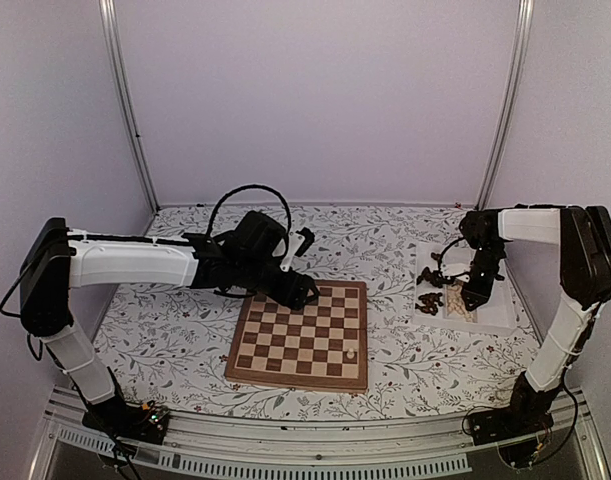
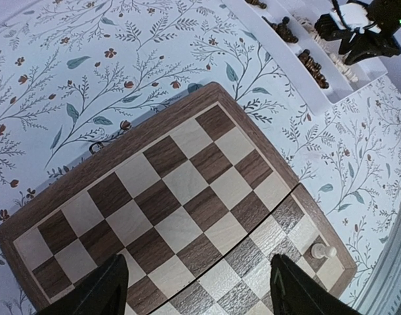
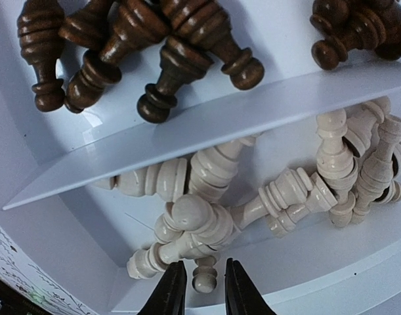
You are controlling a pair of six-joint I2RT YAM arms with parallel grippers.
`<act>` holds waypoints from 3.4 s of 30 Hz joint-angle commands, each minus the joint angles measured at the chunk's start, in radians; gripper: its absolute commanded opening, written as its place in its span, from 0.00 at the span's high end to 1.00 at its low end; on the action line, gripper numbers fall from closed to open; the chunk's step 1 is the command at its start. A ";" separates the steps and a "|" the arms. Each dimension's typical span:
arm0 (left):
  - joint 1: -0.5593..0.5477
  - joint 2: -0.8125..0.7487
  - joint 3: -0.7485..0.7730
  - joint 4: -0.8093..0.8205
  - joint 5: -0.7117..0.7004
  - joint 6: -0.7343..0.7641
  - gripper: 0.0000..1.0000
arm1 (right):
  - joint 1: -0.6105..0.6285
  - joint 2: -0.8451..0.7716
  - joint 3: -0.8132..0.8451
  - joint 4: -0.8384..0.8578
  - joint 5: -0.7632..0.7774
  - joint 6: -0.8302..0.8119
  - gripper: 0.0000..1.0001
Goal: Set up the chess pieces on the board
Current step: Pick up the chess piece from the storage box, then place the chess piece on the chessboard.
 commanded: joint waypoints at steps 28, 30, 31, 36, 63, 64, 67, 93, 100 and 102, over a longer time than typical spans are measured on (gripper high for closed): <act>-0.014 -0.025 -0.016 0.007 0.002 0.019 0.24 | 0.006 -0.042 -0.009 -0.019 0.022 0.026 0.98; -0.014 -0.030 -0.014 0.006 0.000 0.021 0.24 | 0.010 -0.065 0.014 -0.038 0.022 0.028 0.98; -0.014 -0.033 -0.012 0.006 0.001 0.022 0.24 | 0.014 -0.084 0.029 -0.050 0.024 0.030 0.98; -0.013 -0.052 -0.004 -0.004 -0.012 0.026 0.24 | 0.071 -0.153 0.107 -0.109 0.003 0.049 0.99; 0.157 -0.377 -0.231 -0.111 -0.186 -0.128 0.24 | 0.883 0.237 0.584 -0.179 -0.118 0.167 0.99; 0.163 -0.387 -0.237 -0.110 -0.186 -0.128 0.24 | 0.895 0.251 0.586 -0.175 -0.124 0.168 0.99; 0.179 -0.411 -0.254 -0.110 -0.187 -0.126 0.24 | 0.911 0.289 0.593 -0.168 -0.145 0.172 0.99; 0.072 -0.325 -0.216 -0.056 0.083 -0.010 0.36 | 0.606 -0.007 0.458 -0.138 -0.490 0.213 0.63; -0.064 -0.121 -0.063 -0.103 0.134 0.054 0.42 | 0.245 -0.333 0.064 0.138 -0.662 0.290 0.62; -0.090 -0.054 -0.004 -0.134 0.133 0.069 0.43 | 0.164 -0.387 -0.038 0.219 -0.674 0.324 0.61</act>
